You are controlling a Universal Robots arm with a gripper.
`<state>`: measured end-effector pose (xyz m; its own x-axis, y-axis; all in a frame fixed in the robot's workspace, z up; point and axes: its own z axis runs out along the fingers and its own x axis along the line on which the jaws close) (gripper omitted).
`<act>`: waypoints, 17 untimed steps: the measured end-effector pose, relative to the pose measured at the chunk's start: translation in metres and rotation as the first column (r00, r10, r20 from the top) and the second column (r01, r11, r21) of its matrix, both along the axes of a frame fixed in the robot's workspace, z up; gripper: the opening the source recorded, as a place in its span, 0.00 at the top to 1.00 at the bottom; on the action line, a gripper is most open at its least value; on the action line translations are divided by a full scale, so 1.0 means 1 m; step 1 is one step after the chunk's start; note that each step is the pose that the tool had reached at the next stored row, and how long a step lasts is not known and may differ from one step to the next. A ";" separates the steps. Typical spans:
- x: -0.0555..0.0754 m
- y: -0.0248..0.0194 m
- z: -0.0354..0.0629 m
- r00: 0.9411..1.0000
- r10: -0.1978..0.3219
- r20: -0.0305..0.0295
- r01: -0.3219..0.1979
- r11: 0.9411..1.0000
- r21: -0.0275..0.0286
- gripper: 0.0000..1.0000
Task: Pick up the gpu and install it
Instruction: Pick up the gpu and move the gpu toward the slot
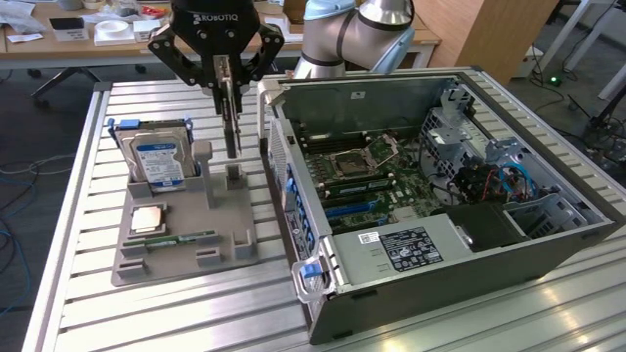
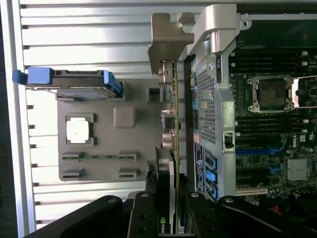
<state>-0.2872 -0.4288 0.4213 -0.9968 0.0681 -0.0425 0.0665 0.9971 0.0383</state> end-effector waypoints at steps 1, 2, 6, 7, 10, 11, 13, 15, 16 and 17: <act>0.000 0.0000 0.0000 1.000 0.000 0.000 0.000 1.000 0.000 0.73; 0.000 0.0000 0.0001 1.000 0.000 0.000 0.000 1.000 0.000 0.73; 0.000 0.0000 0.0001 1.000 0.000 0.000 0.000 1.000 0.000 0.73; 0.000 0.0000 0.0002 1.000 0.000 0.000 0.000 1.000 0.001 0.73; 0.000 0.0000 0.0002 1.000 0.000 0.000 0.000 1.000 0.006 0.73; 0.001 0.0000 0.0001 1.000 0.000 0.000 0.000 1.000 0.007 0.73; 0.003 0.0000 0.0001 1.000 0.000 0.000 0.000 1.000 0.007 0.73; 0.007 0.0000 0.0002 1.000 0.000 0.000 0.000 1.000 0.007 0.73; 0.009 0.0000 0.0002 1.000 0.000 0.000 0.000 1.000 0.007 0.73; 0.012 0.0000 0.0002 1.000 0.000 0.000 0.000 1.000 0.007 0.73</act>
<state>-0.2752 -0.4288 0.4215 -0.9968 0.0684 -0.0418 0.0665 0.9968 0.0450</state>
